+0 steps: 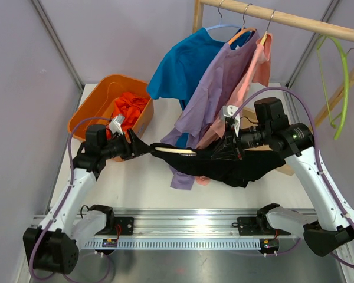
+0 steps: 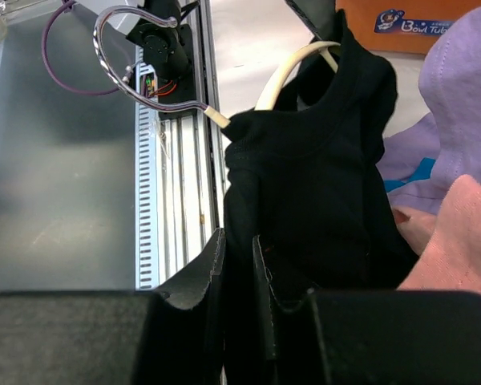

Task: Remove the t-shirt from the hanger
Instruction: Remove the tshirt from the hanger

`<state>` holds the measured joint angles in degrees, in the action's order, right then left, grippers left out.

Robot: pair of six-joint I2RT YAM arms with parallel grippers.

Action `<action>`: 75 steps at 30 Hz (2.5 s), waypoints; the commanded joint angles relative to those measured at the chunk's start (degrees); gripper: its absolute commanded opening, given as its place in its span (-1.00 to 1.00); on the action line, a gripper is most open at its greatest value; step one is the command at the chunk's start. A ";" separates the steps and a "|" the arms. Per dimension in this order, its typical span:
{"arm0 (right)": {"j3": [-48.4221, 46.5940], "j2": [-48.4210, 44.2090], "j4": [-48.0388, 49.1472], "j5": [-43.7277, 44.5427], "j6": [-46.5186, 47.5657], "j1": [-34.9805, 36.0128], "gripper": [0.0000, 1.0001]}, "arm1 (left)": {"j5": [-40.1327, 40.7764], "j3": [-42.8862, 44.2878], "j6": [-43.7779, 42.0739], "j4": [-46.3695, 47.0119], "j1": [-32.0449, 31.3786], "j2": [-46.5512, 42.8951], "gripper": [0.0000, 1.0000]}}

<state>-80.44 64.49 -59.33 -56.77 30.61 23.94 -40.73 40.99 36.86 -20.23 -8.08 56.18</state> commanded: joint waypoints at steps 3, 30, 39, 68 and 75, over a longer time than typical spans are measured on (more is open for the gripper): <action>-2.88 -1.12 2.73 0.17 -1.79 -0.39 -1.00 | -5.41 3.83 -14.86 -3.32 0.61 -10.11 0.46; -5.42 3.71 -5.27 -6.85 1.38 1.28 -1.00 | 9.61 11.74 -52.67 2.92 -31.29 -4.69 0.51; -4.02 3.36 -5.01 -7.92 1.29 1.28 -1.00 | 14.36 11.39 -57.52 5.90 -34.46 -1.69 -0.57; -10.08 9.87 -9.05 13.09 4.11 13.32 0.00 | 20.69 22.20 -56.37 -7.27 -42.90 -1.17 -1.00; -10.35 9.96 -8.00 13.18 2.97 13.50 -0.85 | 21.75 23.96 -56.03 -8.25 -43.16 -0.46 -1.00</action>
<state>-89.36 74.98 -67.55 -44.27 33.93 36.71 -20.69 61.14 -19.64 -33.30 -50.96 56.45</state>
